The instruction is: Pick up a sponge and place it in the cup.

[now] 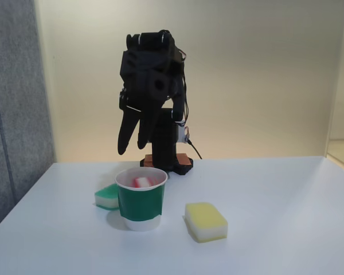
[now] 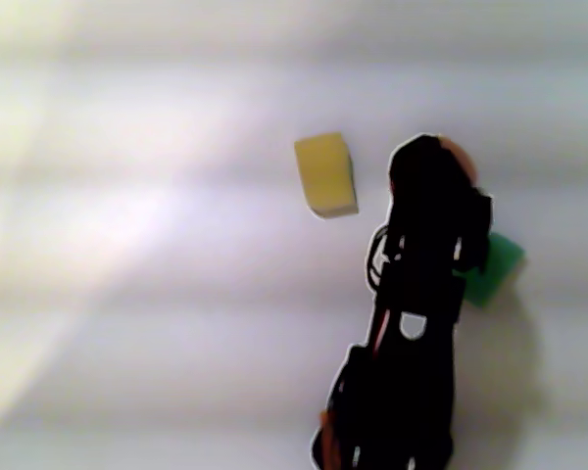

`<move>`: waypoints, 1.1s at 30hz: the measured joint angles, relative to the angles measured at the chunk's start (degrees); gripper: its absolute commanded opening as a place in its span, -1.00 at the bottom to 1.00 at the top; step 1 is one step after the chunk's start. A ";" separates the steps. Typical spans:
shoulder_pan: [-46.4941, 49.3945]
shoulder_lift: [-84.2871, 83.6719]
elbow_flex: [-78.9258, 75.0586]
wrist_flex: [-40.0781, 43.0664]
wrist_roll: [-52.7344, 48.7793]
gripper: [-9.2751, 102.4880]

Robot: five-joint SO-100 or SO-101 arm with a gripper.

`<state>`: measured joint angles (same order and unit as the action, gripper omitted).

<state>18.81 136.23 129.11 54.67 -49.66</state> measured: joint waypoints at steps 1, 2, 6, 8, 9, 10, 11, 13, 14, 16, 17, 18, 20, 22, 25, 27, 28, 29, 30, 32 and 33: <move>-0.44 0.35 0.44 0.00 0.35 -0.44; -0.70 0.53 0.44 -0.18 0.62 -0.51; -4.22 4.04 0.44 -0.18 6.94 -0.84; -6.50 6.24 1.41 0.09 12.13 -0.84; -7.73 7.38 1.41 0.79 14.77 -0.84; -9.05 8.79 1.41 2.11 17.40 -0.84; -10.28 10.37 1.41 2.90 19.95 -0.84; -12.04 13.36 1.93 2.99 24.43 -0.84; -12.83 15.03 2.46 3.08 26.63 -0.84; -14.94 18.11 3.34 3.16 31.20 -0.84; -16.08 19.34 3.34 3.16 33.49 -0.84; -16.61 20.57 3.96 3.16 35.95 -0.84; -16.52 23.03 5.10 3.16 38.50 -0.84; -16.52 25.84 7.12 3.16 40.25 -0.84; -16.52 29.44 10.20 2.99 41.40 -0.84; -15.64 31.90 12.48 2.99 42.10 -0.84; -15.73 33.84 13.97 2.90 42.45 -0.84; -15.91 35.60 15.47 2.46 42.45 -0.84; -15.38 37.53 16.96 2.29 42.54 -0.84; -14.59 41.04 19.86 2.29 42.63 -0.84; -14.68 42.80 21.09 2.29 42.63 -0.84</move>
<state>4.13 179.03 150.21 56.95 -7.03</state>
